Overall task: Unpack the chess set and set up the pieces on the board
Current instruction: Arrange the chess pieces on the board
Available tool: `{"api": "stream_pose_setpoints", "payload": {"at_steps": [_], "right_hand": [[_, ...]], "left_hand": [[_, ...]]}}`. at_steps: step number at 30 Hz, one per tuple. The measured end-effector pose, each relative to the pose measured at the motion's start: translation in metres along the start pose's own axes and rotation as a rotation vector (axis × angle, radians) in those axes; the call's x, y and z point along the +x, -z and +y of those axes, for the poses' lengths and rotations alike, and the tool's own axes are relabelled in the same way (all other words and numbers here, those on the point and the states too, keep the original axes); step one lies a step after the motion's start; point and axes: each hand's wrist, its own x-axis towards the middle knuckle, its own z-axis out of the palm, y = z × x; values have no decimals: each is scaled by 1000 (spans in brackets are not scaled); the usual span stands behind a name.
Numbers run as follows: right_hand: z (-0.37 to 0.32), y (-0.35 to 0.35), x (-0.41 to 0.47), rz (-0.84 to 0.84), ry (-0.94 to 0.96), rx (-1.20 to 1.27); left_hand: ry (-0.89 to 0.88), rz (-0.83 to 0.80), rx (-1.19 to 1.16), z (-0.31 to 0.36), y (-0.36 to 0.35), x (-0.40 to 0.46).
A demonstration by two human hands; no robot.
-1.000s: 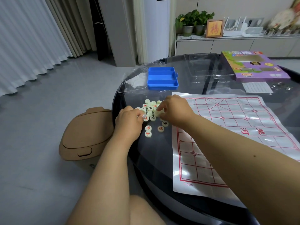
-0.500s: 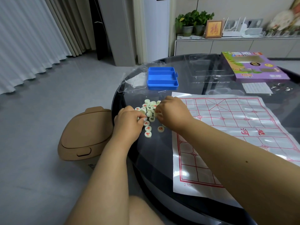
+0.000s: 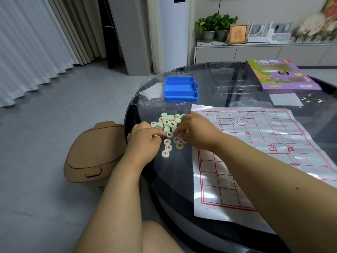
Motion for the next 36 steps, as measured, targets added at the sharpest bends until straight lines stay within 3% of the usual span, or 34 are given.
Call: {"api": "stream_pose_setpoints", "payload": {"at_steps": [5,13,15,20,24,36], "right_hand": [[11,6,-4,62,-157,117],[6,2,-17,-41,-109,99],[3,3,-18,-46,-100,148],[5,8,-3,129,-140,94],[2,6,14,85,-197,-1],[-8,-4,27,51,-289,-63]], "left_hand": [[30,-54,13,6,-2,0],[50,-71,97,8,-7,3],[47,-42,86,7,-7,3],[52,157,-8,1,-6,4],[102,284,-38,-8,-7,8],[49,231,56,-7,-19,26]]}}
